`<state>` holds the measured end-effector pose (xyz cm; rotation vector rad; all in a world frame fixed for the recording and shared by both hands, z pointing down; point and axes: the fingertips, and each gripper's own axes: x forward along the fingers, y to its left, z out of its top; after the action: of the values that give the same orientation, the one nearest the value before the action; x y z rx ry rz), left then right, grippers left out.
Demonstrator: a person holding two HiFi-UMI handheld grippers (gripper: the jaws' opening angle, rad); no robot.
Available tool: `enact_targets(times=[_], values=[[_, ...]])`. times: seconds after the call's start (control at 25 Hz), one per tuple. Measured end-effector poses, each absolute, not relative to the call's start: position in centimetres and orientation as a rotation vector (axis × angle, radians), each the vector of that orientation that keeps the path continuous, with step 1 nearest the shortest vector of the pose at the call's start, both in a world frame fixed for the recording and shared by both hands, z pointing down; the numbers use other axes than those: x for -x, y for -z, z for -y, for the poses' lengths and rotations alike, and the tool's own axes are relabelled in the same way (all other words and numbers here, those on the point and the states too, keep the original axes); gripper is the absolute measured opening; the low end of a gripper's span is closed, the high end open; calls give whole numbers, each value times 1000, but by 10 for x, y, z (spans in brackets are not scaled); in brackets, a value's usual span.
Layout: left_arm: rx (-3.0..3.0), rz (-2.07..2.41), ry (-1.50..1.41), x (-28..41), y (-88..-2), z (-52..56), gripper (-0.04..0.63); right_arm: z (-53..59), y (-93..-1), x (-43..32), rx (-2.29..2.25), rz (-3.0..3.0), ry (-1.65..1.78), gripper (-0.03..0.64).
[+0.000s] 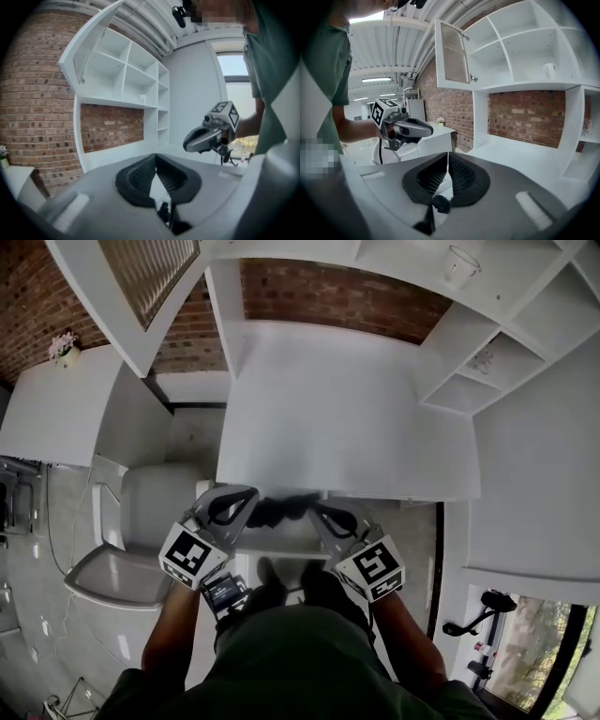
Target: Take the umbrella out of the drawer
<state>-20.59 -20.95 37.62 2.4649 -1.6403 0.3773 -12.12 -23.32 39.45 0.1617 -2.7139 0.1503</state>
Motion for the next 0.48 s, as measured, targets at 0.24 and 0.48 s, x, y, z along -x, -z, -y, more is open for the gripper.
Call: enact_targets(times=[0.24, 0.48], values=[[-2405, 1557, -557, 218, -444, 221, 3, 239, -462, 148, -3, 2631, -120, 18], [-2350, 1417, -733, 217, -527, 232, 14, 242, -550, 157, 103, 2506, -81, 35]])
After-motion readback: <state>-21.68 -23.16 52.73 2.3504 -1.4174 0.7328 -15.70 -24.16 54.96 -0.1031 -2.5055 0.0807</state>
